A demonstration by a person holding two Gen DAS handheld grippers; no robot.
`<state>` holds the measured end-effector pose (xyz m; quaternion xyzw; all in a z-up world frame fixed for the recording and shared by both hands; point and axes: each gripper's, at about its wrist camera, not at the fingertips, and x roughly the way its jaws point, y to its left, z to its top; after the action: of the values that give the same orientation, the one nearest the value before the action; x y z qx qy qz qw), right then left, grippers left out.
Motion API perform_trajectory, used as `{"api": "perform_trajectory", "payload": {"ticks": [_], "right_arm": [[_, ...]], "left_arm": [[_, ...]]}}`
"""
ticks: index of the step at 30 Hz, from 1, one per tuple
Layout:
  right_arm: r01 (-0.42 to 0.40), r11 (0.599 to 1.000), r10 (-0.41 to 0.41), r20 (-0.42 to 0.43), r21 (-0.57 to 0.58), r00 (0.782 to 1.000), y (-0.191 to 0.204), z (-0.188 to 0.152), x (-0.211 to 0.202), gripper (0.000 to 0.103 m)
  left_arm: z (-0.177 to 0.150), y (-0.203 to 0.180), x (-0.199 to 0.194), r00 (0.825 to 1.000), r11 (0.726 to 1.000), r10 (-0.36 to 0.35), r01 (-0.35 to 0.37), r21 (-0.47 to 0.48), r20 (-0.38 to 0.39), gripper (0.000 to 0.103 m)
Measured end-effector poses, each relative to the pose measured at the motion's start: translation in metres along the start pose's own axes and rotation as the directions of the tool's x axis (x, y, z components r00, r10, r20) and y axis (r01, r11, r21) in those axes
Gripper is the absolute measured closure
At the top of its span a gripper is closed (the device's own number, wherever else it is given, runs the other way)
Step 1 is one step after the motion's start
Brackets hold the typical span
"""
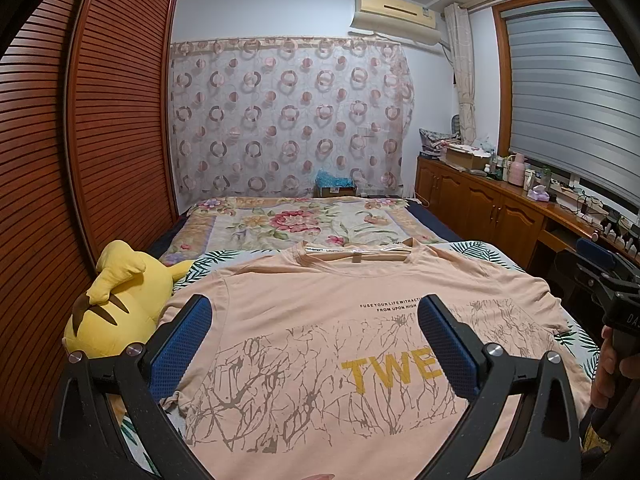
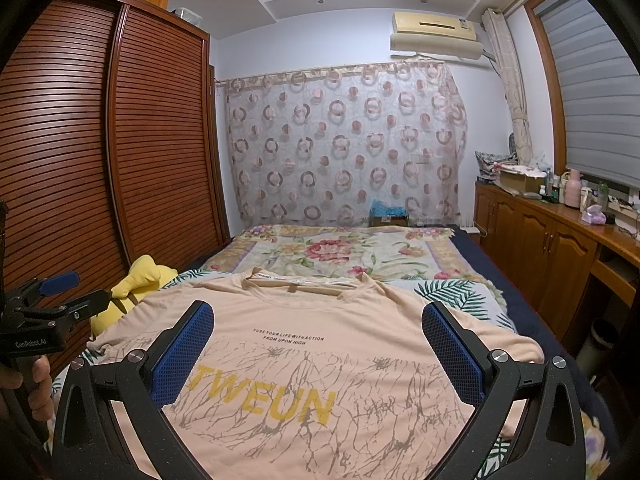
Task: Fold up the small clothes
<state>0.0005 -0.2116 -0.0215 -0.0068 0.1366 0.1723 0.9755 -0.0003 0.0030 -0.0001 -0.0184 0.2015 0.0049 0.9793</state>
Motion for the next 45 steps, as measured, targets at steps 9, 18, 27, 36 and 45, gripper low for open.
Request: {"api": "perform_trajectory", "payload": {"ticks": [9,18,27,36,45], "right_arm": [[0.001,1.000,-0.001,0.002,-0.001,1.000,0.000,0.000,0.000,0.000],[0.000,1.000,0.000,0.004,-0.001,1.000,0.000,0.000,0.000,0.000],[0.004,1.000,-0.004,0.007,0.001,1.000,0.000,0.000,0.000,0.000],[-0.002,1.000,0.002,0.004,0.002,1.000,0.001,-0.001,0.001,0.000],[-0.048,0.999,0.048,-0.055,-0.012,0.997,0.001,-0.003,0.019,0.000]], "left_arm": [[0.000,0.000,0.000,1.000,1.000,-0.001,0.001,0.000,-0.001,0.000],[0.000,-0.001,0.000,1.000,1.000,-0.001,0.001,0.001,-0.001,0.000],[0.000,-0.001,0.000,1.000,1.000,0.000,0.000,0.001,-0.001,0.000],[-0.005,0.006,0.002,1.000,1.000,0.001,-0.001,0.003,-0.015,0.000],[-0.019,0.029,0.022,0.995,1.000,0.020,-0.021,-0.004,-0.094,0.000]]}}
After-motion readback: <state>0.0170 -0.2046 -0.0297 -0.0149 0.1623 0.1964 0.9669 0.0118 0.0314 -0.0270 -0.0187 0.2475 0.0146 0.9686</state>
